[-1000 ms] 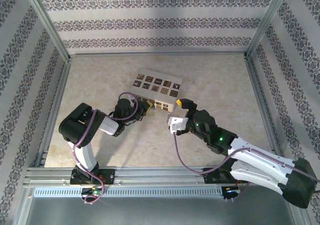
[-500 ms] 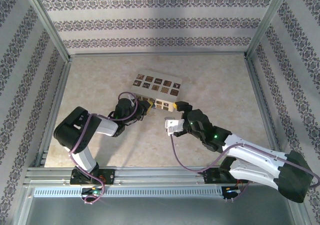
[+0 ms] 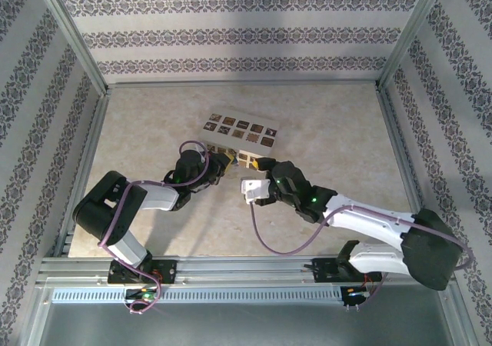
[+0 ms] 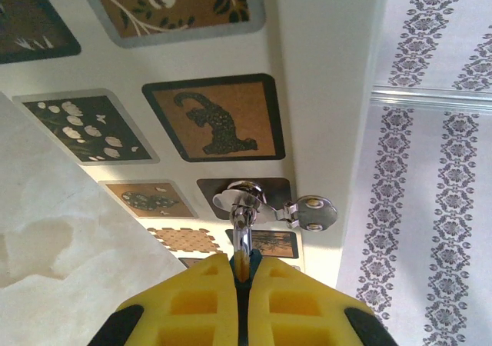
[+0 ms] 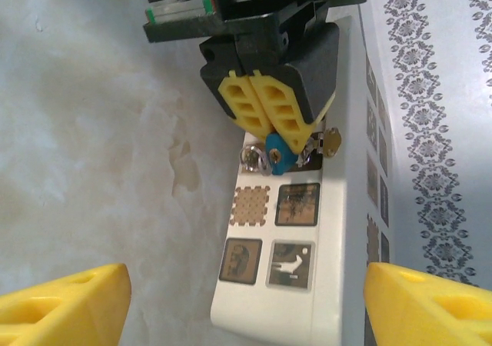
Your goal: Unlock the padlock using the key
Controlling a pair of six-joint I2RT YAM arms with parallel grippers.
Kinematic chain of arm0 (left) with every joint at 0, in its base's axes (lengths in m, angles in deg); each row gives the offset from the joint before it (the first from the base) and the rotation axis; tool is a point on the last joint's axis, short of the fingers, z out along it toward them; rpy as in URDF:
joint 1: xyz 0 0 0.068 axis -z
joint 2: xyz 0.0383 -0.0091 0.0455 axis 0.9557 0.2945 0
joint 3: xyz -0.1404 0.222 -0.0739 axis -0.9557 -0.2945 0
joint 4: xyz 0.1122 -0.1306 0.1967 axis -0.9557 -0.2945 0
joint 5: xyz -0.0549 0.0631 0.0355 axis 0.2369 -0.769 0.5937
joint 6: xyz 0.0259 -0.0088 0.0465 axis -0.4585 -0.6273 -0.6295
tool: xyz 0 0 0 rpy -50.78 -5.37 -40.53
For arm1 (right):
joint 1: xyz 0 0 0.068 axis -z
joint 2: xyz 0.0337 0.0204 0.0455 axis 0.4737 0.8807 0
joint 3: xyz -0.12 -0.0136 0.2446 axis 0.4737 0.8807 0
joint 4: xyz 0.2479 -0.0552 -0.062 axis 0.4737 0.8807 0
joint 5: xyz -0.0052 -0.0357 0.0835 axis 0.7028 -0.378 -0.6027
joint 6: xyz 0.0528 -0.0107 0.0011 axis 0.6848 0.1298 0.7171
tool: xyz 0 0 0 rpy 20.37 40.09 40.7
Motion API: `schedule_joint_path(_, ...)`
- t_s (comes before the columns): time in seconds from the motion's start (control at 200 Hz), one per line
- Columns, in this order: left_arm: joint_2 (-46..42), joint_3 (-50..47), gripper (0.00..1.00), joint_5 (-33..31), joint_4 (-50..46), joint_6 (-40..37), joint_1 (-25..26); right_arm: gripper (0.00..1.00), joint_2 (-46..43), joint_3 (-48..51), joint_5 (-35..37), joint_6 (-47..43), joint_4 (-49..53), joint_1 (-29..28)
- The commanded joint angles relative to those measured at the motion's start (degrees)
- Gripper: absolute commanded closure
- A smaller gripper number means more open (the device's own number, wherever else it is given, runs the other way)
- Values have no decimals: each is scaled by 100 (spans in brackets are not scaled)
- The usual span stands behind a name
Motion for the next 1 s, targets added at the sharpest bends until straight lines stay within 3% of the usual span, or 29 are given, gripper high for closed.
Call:
schedule_joint_path(0.0, -209, 136, 98, -56, 132, 78, 113, 25, 294, -217, -184, 69, -475, 2)
schedule_joint_path(0.15, -194, 94, 98, -71, 180, 111, 126, 36, 743, -296, -231, 24, -1053, 10)
schedule_joint_path(0.445, -215, 68, 98, -105, 246, 175, 141, 47, 1325, -461, -424, -36, -1602, 10)
schedule_joint_path(0.994, -272, 103, 98, -127, 210, 185, 155, 70, 1662, -501, -331, -15, -1681, 54)
